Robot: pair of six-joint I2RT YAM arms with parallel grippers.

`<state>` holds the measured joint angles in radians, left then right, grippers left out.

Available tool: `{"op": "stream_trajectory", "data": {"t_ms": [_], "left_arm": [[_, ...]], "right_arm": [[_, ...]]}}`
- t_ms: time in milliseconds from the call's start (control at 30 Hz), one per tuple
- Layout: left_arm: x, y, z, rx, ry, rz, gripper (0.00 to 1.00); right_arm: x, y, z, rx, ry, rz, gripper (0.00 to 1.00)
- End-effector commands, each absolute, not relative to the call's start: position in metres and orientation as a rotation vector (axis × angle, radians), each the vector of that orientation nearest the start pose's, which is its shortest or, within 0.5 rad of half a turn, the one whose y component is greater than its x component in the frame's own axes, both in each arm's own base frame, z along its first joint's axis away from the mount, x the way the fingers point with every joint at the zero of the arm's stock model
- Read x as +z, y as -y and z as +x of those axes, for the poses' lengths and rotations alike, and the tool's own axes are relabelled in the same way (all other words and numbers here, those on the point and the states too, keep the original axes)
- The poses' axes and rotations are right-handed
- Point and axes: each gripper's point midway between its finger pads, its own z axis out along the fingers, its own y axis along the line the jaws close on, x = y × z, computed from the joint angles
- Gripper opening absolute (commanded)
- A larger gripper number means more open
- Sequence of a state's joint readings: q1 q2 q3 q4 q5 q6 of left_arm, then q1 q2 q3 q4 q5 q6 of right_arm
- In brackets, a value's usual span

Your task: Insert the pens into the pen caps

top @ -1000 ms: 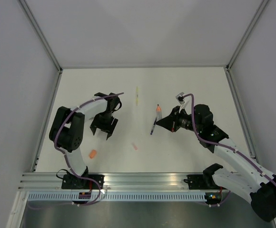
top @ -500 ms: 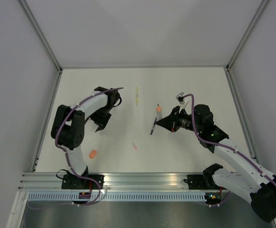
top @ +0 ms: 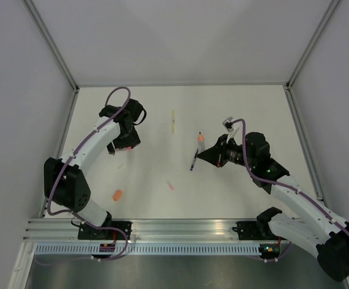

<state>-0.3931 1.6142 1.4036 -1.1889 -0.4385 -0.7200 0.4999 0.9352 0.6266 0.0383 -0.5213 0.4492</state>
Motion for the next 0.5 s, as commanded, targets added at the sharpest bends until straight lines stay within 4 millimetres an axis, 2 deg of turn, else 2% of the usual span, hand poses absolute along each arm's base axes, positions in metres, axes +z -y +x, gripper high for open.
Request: {"op": "stream_trajectory", "data": {"t_ms": [0, 33, 67, 100, 133, 200, 233, 267, 467], "left_arm": [[0.139, 0.068, 0.256, 0.354, -2.579, -1.078, 0.8], [0.135, 0.063, 0.237, 0.401, -2.586, -1.15, 0.8], [0.133, 0.063, 0.231, 0.402, -2.528, -1.287, 0.8], [0.13, 0.063, 0.225, 0.397, -2.521, -1.326, 0.8], [0.119, 0.066, 0.216, 0.379, -2.536, -1.369, 0.8], [0.118, 0.068, 0.21, 0.292, -2.472, -1.461, 0.8], [0.111, 0.065, 0.203, 0.299, -2.459, -1.485, 0.8], [0.115, 0.063, 0.201, 0.271, -2.394, -1.554, 0.8], [0.1, 0.05, 0.177, 0.303, -2.269, -1.729, 0.85]], "right_arm": [[0.223, -0.243, 0.227, 1.141, -1.867, -0.453, 0.0], [0.225, -0.244, 0.226, 1.144, -1.861, -0.457, 0.0], [0.223, -0.243, 0.227, 1.135, -1.864, -0.45, 0.0], [0.221, -0.242, 0.229, 1.124, -1.87, -0.443, 0.0], [0.218, -0.241, 0.23, 1.116, -1.877, -0.44, 0.0], [0.212, -0.242, 0.229, 1.115, -1.893, -0.443, 0.0], [0.212, -0.242, 0.229, 1.117, -1.895, -0.444, 0.0], [0.211, -0.242, 0.23, 1.116, -1.897, -0.443, 0.0], [0.209, -0.242, 0.231, 1.112, -1.901, -0.442, 0.0]]}}
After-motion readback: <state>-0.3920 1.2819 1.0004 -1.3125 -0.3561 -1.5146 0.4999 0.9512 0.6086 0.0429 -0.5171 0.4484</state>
